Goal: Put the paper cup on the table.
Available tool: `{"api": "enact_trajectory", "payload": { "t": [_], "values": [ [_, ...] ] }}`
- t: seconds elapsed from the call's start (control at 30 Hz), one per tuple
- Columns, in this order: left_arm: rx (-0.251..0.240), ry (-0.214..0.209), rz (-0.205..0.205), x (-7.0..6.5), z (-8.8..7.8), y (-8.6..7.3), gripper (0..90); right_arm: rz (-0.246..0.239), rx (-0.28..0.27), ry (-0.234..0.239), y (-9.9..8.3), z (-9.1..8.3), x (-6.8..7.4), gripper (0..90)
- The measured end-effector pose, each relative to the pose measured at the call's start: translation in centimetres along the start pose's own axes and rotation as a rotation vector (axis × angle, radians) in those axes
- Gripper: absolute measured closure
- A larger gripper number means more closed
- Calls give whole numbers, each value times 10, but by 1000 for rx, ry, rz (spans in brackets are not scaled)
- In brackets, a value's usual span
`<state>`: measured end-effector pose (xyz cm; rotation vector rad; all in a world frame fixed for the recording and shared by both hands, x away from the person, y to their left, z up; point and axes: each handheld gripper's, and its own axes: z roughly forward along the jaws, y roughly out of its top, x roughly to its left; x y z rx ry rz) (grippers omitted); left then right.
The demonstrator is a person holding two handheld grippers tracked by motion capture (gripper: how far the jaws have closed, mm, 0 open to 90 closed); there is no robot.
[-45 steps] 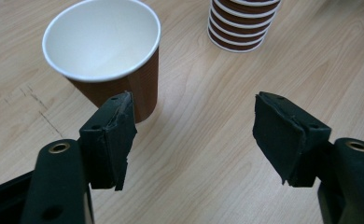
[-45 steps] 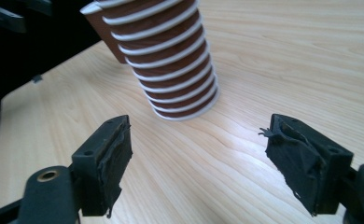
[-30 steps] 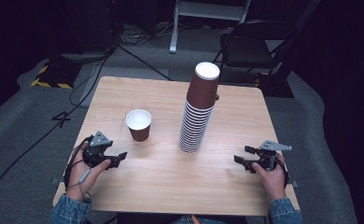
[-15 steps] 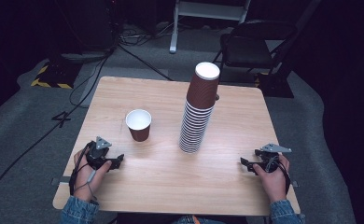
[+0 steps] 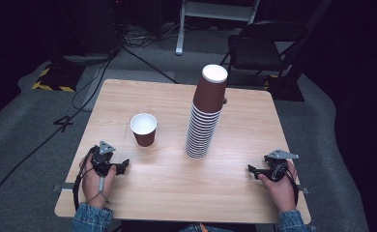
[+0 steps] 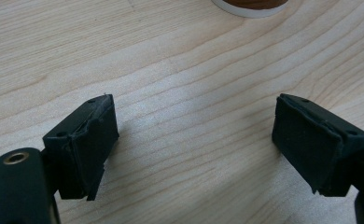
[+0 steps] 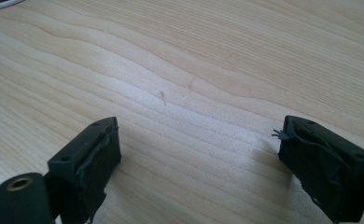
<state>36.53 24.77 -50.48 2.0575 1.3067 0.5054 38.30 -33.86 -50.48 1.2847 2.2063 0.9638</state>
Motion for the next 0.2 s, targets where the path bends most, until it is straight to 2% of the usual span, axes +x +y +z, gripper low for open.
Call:
{"api": "enact_trajectory", "payload": {
  "t": [0.2],
  "values": [
    [-1, 0, 1, -1, 0, 0, 152, 1, -2, 0, 0, 0, 1, 144]
  ]
}}
